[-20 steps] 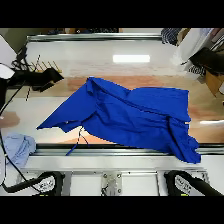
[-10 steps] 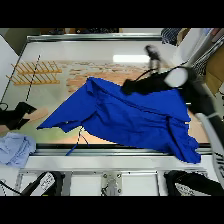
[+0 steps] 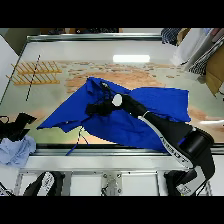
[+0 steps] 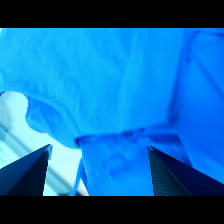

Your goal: Fold the clothes and pants, and hang the long-sleeved shirts on hangers.

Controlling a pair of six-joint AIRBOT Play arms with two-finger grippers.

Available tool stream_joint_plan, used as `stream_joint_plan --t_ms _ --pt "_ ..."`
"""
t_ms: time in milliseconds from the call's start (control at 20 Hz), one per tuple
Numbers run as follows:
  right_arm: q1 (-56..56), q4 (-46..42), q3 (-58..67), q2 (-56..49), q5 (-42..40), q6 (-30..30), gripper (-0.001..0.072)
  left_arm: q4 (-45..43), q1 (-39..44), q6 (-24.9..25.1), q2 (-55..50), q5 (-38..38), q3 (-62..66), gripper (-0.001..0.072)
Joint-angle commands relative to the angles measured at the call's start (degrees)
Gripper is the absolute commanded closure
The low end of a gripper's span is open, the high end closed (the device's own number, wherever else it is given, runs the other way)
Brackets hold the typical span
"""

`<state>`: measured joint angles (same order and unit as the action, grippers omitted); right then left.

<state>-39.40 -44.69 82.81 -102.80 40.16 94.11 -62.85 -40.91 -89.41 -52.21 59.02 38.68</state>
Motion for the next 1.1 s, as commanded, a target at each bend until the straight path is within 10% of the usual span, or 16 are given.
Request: stream_joint_plan --t_ms 0,150,350,1050 --pt "-2.0 3.0 0.7 -3.6 -5.6 -0.7 0.0054 -0.1 -0.2 0.0 0.5 -0.9 -0.8 0.0033" --pt "-3.5 3.7 0.7 -5.0 -11.6 -0.7 0.0076 -0.1 -0.1 0.0 0.5 -1.2 -0.8 0.0034" --pt "-4.2 3.8 0.7 -5.5 -15.1 -1.1 0.0702 -0.2 -0.2 -2.0 0.0 -3.0 -0.8 0.0033" --pt "-1.3 -2.3 0.7 5.6 -13.1 -5.0 0.0705 9.0 6.4 -3.0 -19.1 -9.0 -0.7 0.0034"
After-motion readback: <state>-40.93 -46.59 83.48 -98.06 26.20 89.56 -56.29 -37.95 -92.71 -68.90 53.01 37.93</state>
